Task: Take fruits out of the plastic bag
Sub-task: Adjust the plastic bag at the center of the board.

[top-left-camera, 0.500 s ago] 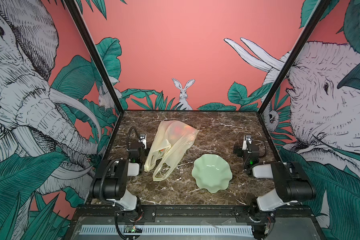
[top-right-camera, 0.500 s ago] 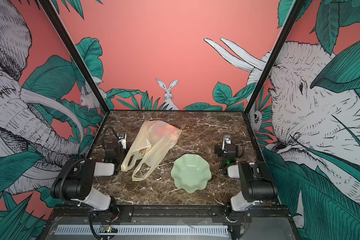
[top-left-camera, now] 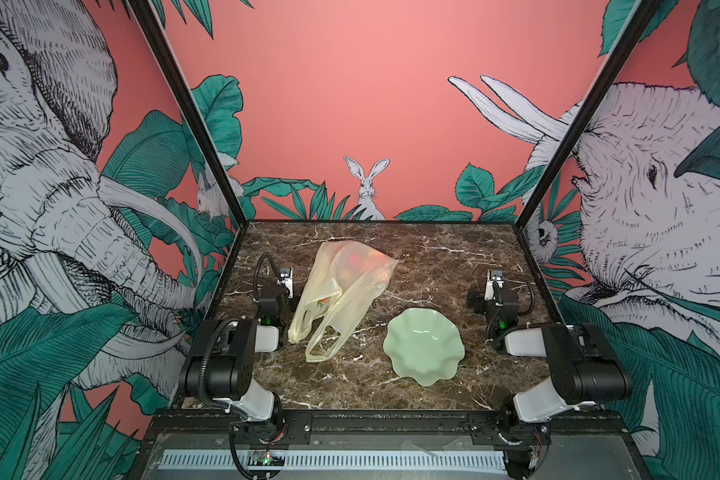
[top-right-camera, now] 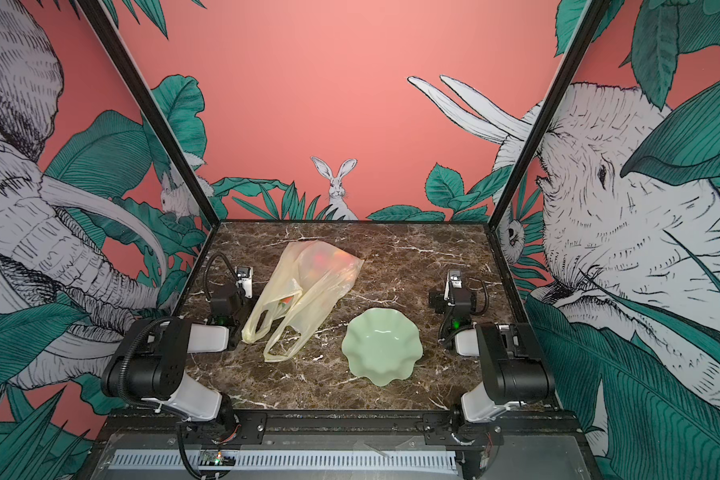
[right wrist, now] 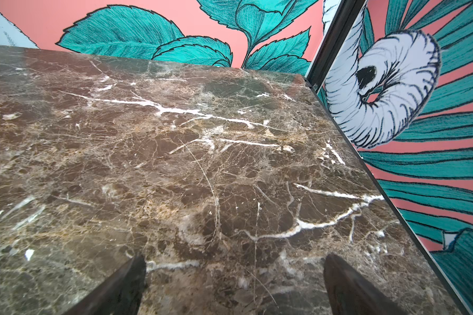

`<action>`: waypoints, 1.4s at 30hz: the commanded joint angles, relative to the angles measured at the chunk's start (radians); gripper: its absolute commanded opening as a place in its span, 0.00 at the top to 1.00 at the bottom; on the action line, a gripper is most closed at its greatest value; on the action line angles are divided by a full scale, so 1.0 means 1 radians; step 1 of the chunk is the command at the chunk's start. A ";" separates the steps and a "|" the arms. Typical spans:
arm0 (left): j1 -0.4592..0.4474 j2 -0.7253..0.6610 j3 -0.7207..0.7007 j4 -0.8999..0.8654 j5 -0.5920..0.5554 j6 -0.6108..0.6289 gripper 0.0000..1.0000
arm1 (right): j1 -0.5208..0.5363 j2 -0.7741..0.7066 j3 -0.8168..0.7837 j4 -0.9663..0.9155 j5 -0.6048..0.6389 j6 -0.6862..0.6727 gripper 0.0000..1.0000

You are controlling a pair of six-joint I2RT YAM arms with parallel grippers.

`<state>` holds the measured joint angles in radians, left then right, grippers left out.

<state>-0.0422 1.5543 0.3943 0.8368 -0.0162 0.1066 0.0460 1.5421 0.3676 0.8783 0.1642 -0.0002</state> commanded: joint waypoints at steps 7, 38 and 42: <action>0.001 -0.002 0.021 0.025 -0.001 0.013 0.00 | -0.003 0.008 0.018 0.041 -0.002 0.006 0.01; -0.001 -0.641 0.626 -1.456 0.064 -0.194 0.25 | 0.222 -0.383 0.752 -1.181 -0.421 0.106 0.21; -0.001 -0.664 0.712 -1.719 0.145 -0.282 0.25 | 0.396 -0.322 0.896 -1.399 -0.477 0.022 0.21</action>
<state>-0.0429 0.9089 1.0676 -0.5594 0.0399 -0.0868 0.3710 1.1919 1.1961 -0.2985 -0.2237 0.0917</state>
